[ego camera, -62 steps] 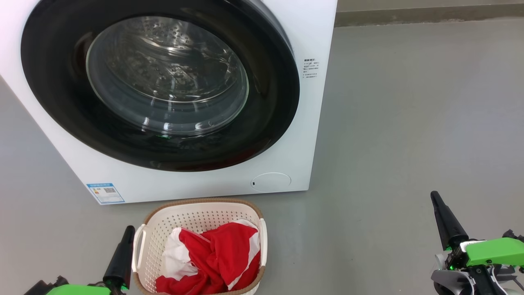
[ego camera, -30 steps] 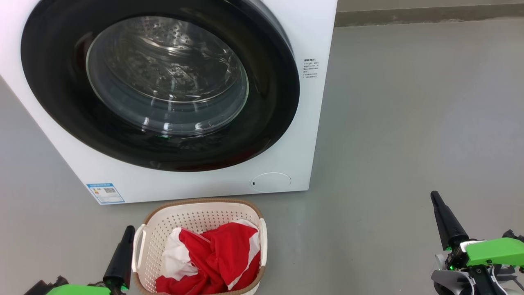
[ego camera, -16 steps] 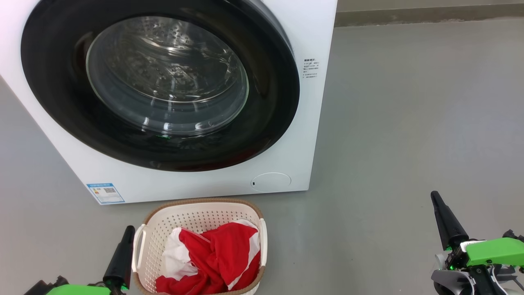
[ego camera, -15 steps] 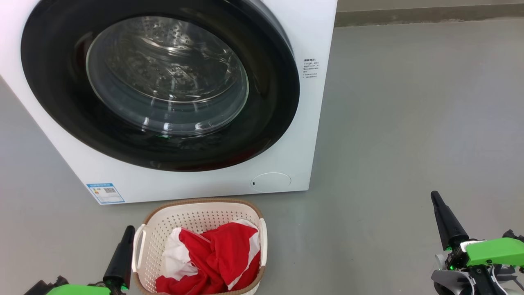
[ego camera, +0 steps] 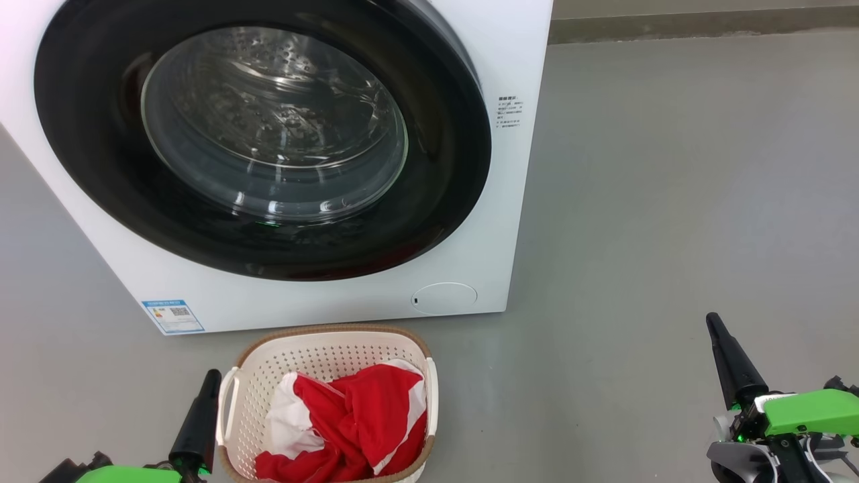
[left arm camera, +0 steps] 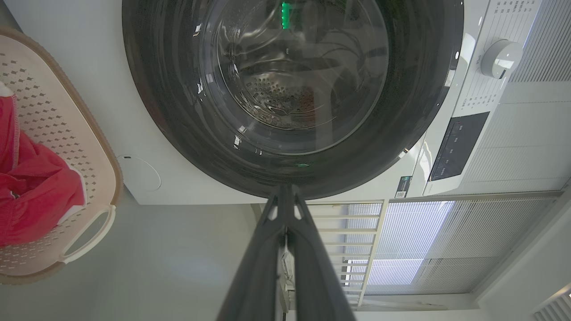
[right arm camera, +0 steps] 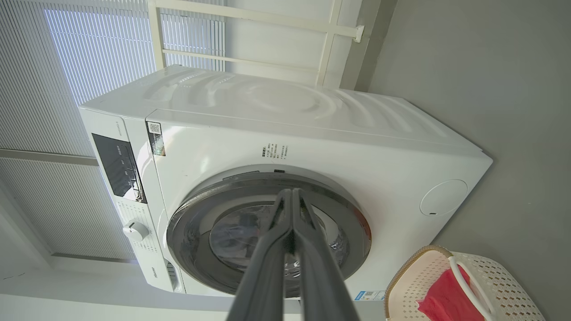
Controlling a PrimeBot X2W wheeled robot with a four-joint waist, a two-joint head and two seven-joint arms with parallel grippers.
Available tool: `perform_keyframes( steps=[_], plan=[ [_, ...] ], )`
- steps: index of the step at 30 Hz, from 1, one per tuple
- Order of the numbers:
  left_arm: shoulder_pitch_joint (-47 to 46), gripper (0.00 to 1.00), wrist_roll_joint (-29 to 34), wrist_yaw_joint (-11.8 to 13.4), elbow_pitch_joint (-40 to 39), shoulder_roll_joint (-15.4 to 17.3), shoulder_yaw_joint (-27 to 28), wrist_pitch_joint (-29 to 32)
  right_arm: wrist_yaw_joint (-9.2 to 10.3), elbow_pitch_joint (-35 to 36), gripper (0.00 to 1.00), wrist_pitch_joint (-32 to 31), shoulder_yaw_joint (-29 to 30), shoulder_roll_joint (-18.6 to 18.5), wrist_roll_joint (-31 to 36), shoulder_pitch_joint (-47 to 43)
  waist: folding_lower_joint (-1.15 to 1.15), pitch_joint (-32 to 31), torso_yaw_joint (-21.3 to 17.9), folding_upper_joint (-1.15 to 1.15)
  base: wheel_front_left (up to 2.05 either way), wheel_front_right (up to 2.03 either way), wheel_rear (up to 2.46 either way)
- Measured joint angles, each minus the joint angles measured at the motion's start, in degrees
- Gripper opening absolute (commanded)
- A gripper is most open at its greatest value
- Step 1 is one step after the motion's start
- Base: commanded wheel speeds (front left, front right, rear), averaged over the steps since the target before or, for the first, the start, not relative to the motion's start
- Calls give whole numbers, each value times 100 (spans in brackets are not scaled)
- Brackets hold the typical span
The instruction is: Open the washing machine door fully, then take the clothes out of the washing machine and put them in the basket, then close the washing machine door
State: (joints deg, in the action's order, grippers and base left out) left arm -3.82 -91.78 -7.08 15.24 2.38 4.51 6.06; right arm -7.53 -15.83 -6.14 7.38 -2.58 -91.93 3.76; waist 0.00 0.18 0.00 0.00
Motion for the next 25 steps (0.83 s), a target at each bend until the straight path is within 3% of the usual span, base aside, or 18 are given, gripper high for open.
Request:
perform_keyframes(
  steps=[25],
  plan=[
    [0,0,0,0,0,-1,0,0,0,0,0,0,1,14,0,0,0,0,0,0,0,0,0]
  ],
)
